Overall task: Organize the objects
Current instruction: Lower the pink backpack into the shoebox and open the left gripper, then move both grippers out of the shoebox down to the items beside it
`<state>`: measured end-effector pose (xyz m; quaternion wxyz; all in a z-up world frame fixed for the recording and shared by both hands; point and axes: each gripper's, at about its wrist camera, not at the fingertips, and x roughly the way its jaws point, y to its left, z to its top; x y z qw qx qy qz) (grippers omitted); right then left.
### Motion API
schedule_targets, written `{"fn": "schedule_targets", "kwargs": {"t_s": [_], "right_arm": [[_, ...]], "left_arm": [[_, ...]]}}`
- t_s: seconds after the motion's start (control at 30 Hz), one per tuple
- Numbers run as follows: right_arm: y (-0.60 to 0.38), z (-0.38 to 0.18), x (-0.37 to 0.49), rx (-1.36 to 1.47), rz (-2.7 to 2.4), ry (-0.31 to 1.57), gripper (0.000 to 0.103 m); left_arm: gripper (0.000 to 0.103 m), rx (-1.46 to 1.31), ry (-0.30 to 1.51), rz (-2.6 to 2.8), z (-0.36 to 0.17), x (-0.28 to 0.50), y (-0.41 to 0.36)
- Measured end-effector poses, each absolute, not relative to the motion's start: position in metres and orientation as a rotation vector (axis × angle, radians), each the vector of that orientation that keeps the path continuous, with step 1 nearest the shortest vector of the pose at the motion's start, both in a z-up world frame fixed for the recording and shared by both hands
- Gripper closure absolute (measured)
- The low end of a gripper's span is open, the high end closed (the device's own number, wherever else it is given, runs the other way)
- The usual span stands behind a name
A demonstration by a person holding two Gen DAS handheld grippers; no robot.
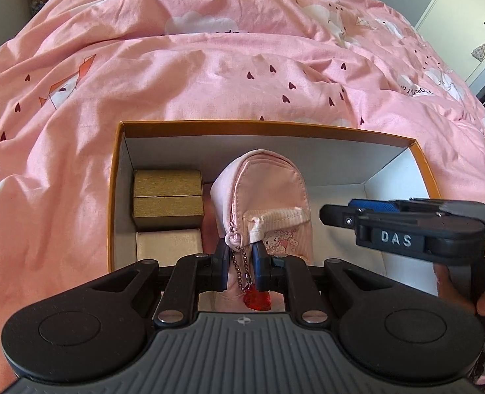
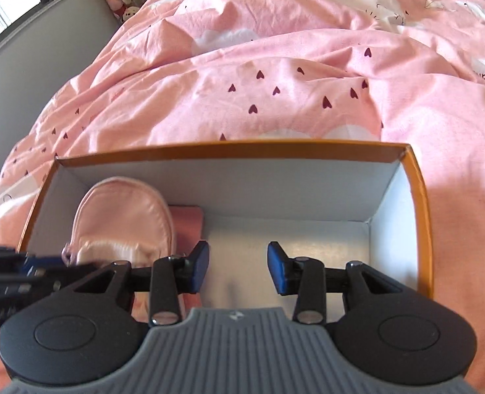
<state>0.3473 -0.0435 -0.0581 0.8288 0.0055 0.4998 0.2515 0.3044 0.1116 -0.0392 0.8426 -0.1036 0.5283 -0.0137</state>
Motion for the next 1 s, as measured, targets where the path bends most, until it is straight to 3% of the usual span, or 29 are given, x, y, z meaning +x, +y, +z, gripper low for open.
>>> {"fn": "schedule_targets", "kwargs": {"t_s": [0.3, 0.57, 0.73, 1.0], "right_arm": [[-0.042, -0.071, 0.344, 0.010, 0.573, 1.089, 0.066], [-0.037, -0.073, 0.342, -0.004, 0.595, 1.087, 0.067], [-0.043, -0.059, 0.337, -0.012, 0.587, 1.056, 0.067], [-0.066, -0.012, 0.296, -0.027, 0.615, 0.932, 0.066]], "left_arm": [[0.083, -0.231, 1.152, 0.031, -0.062, 0.316, 0.117], [0.072, -0.187, 1.129, 0.071, -0.060, 0.316, 0.110], [0.061, -0.166, 1.067, 0.071, -0.040, 0.302, 0.108], [0.061, -0.186, 0.914, 0.016, 0.018, 0.245, 0.097]]}}
